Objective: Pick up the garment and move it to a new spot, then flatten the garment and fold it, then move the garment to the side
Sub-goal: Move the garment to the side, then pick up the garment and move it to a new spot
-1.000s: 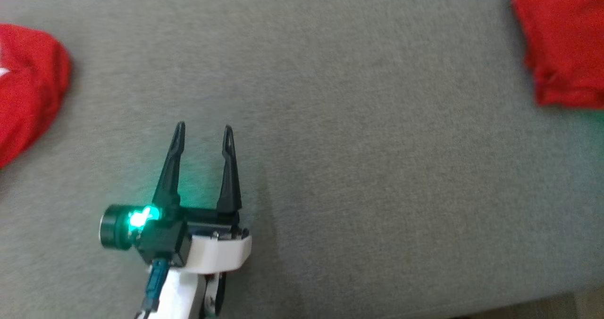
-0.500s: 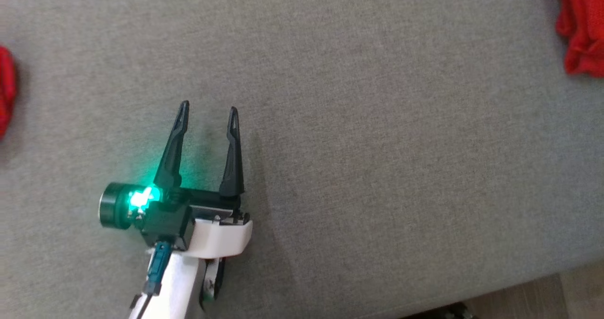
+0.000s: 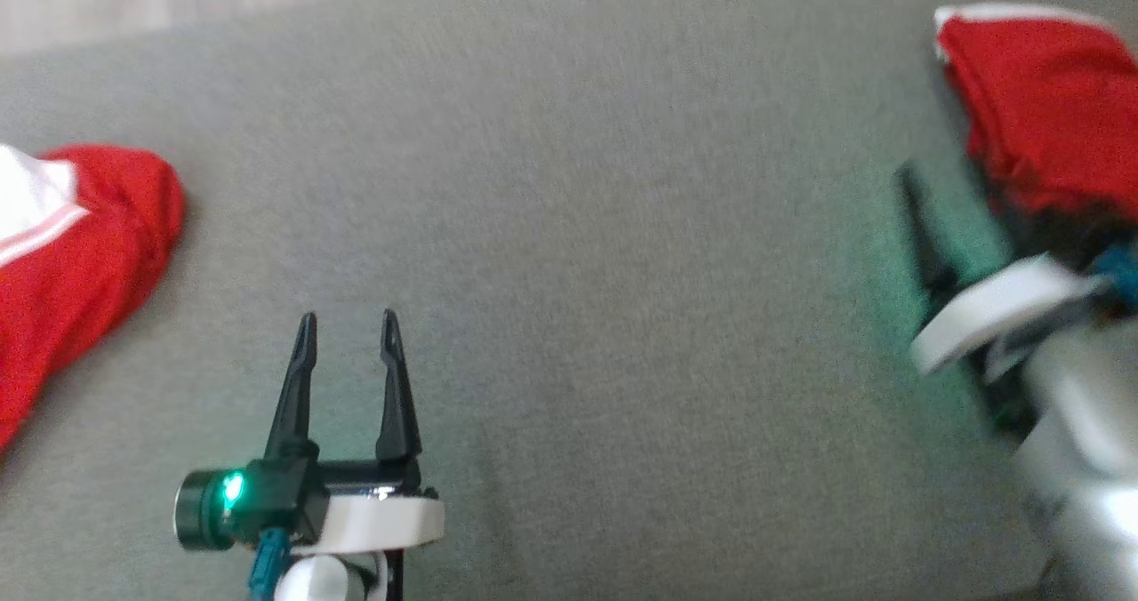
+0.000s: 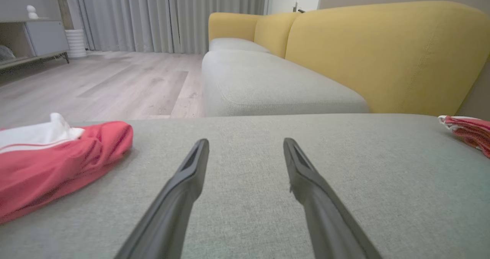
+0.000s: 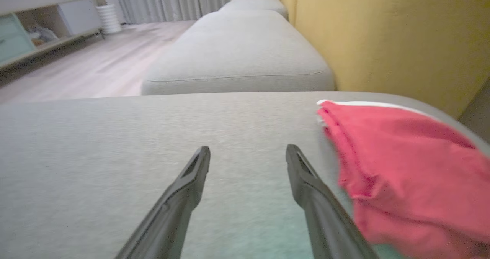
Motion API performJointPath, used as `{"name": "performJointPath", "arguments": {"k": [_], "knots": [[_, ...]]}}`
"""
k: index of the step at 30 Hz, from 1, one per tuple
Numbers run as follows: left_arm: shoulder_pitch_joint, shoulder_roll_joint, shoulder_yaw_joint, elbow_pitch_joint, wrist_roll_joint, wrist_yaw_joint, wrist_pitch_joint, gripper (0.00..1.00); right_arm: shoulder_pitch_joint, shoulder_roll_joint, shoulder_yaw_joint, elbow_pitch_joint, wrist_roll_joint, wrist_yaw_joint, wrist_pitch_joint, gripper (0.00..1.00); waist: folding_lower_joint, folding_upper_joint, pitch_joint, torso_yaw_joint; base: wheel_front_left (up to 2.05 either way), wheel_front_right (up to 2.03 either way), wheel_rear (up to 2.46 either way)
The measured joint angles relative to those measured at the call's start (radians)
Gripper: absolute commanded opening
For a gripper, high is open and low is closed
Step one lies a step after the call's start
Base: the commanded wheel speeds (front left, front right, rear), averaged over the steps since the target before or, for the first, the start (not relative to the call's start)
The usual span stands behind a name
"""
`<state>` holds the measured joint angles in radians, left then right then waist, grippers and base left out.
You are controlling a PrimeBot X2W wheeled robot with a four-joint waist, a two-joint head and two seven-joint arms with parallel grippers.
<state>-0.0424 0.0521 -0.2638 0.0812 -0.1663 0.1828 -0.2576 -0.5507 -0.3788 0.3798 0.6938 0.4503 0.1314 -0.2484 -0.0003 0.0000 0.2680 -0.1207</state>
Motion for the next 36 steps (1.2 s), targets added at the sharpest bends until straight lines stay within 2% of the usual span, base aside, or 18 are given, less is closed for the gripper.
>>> {"name": "performJointPath", "arguments": {"k": [1,4,8,9,11,20,36], "knots": [[0.013,0.0,0.005,0.008,-0.007,0.001,0.0,1.0,0.086,0.047,-0.002,-0.058,-0.001,0.0,-0.001,1.0,0.0,0.0,-0.046,0.01,0.0,0.0,0.0],[0.033,0.0,0.014,0.031,-0.016,-0.018,0.0,1.0,0.215,0.118,-0.009,-0.134,-0.026,0.0,-0.001,1.0,0.0,0.0,-0.114,0.026,0.0,0.0,0.0],[0.102,0.0,0.055,0.07,-0.019,-0.035,0.001,1.0,0.374,0.189,-0.057,-0.235,-0.107,0.0,-0.002,1.0,-0.0002,0.0,-0.208,0.046,0.0,0.0,0.0],[0.132,0.0,0.076,0.081,-0.019,-0.042,0.001,1.0,0.428,0.216,-0.1,-0.277,-0.142,0.0,-0.002,1.0,-0.0002,0.0001,-0.247,0.055,0.0,0.0,0.0],[0.144,0.0,0.083,0.093,-0.019,-0.046,0.001,1.0,0.462,0.232,-0.124,-0.302,-0.173,0.0,-0.002,1.0,0.0,0.0,-0.28,0.063,0.0,0.0,0.0],[0.193,0.0,0.103,0.116,-0.03,-0.045,0.001,1.0,0.529,0.256,-0.169,-0.335,-0.233,0.0,-0.002,1.0,0.0003,0.0,-0.352,0.091,0.0,0.0,0.0],[0.199,0.0,0.108,0.119,0.003,-0.042,0.001,1.0,0.547,0.272,-0.21,-0.335,-0.242,0.0,-0.002,1.0,0.0004,0.0,-0.353,0.098,0.0,0.0,0.0]]}}
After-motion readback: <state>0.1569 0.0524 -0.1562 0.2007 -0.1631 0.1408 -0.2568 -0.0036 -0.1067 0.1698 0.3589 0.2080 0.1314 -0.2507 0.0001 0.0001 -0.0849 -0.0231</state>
